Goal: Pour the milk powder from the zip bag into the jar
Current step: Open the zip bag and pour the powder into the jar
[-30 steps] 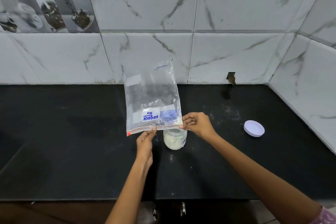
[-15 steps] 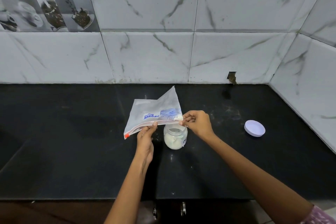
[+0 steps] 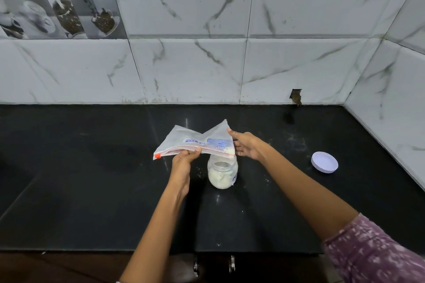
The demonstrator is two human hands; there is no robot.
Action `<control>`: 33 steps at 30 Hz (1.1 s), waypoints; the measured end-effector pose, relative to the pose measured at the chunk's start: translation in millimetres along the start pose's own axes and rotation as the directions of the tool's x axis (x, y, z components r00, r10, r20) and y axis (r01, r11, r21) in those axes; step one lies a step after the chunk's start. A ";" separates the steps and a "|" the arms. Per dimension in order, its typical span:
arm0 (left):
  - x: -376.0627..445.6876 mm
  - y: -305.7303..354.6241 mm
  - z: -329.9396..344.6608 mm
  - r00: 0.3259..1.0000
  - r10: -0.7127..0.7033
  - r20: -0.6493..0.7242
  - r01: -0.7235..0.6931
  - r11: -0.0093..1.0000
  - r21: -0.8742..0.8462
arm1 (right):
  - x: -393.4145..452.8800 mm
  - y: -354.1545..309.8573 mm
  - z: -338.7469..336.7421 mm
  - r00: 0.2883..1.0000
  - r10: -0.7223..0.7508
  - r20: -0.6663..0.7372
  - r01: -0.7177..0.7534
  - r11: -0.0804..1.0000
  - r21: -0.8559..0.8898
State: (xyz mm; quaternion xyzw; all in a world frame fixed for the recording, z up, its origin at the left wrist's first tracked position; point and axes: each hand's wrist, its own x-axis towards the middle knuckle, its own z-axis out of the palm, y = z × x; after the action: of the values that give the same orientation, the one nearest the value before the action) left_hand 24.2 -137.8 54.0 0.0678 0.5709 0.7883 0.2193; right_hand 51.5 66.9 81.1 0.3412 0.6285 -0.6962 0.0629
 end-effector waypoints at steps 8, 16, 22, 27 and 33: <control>1.1 1.2 -5.9 0.998 0.025 0.065 -0.031 0.996 0.083 | 10.2 -15.6 0.4 0.997 -0.075 -0.018 0.077 0.959 0.274; -5.5 -7.3 -9.4 0.996 0.089 -0.017 -0.088 0.995 0.052 | -28.7 -39.9 -14.9 0.896 -0.437 0.079 0.412 0.885 0.216; -11.3 -13.8 -9.5 0.999 0.034 -0.017 -0.034 0.999 -0.008 | -61.1 -27.7 -22.6 0.825 -0.561 0.066 0.563 0.827 -0.005; -12.8 -16.9 -0.6 1.000 -0.004 -0.002 0.004 0.999 -0.046 | -75.0 -14.7 -27.5 0.763 -0.642 0.072 0.646 0.754 -0.122; -13.4 -16.1 5.3 0.999 0.012 0.042 -0.014 0.999 0.041 | -79.2 -18.7 -36.6 0.757 -0.648 0.085 0.652 0.758 -0.026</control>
State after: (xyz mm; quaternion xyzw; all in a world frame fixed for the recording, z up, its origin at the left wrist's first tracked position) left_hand 42.5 -134.9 42.7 0.0922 0.5819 0.7762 0.2245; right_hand 116.5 77.2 141.5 0.0753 0.7236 -0.6693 -0.1511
